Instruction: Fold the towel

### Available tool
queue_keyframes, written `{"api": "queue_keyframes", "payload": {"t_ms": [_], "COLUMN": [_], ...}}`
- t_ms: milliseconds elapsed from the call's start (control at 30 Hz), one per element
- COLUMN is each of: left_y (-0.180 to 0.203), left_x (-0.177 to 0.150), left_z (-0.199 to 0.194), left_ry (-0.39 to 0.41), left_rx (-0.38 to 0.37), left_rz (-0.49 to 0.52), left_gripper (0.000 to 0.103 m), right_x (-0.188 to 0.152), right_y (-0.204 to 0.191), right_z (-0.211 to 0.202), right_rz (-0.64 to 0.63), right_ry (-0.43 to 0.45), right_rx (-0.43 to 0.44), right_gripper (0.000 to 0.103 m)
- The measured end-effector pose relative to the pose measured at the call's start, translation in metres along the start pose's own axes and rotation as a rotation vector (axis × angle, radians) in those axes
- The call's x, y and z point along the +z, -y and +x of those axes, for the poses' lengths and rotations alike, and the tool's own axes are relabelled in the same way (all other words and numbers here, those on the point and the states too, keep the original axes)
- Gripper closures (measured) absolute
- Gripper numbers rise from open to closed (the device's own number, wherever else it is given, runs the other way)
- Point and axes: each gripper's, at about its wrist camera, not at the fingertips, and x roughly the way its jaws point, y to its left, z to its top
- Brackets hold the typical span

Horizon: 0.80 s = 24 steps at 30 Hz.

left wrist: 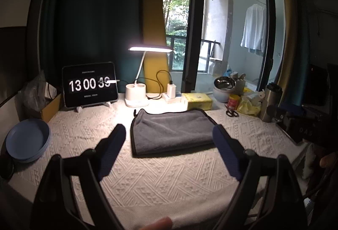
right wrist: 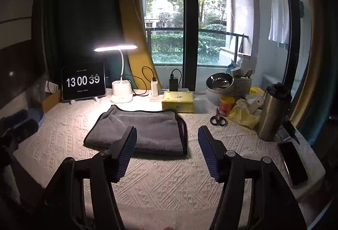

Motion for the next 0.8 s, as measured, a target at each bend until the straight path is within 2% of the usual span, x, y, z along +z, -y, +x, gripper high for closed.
{"api": "queue_keyframes", "payload": {"t_ms": [300,600,800], "left_y": [0.012,0.025,0.018], "left_x": [-0.012,-0.033,-0.044], "left_z": [-0.035,-0.063,-0.083], "left_ry": [0.057,0.094,0.136], "left_rx": [-0.025,-0.034,-0.049], "left_rz": [0.015,0.043,0.009], "left_gripper": [0.018,0.018,0.018], "right_x": [-0.014,-0.041,-0.062], "right_y": [-0.007,-0.018,-0.021], "right_z": [-0.04,-0.069,-0.095], "right_rz": [0.005,0.019,0.044], "right_ry": [0.042,0.035,0.075], "right_rx": [-0.006,0.012,-0.006], "right_gripper": [0.039,0.039,0.039]}}
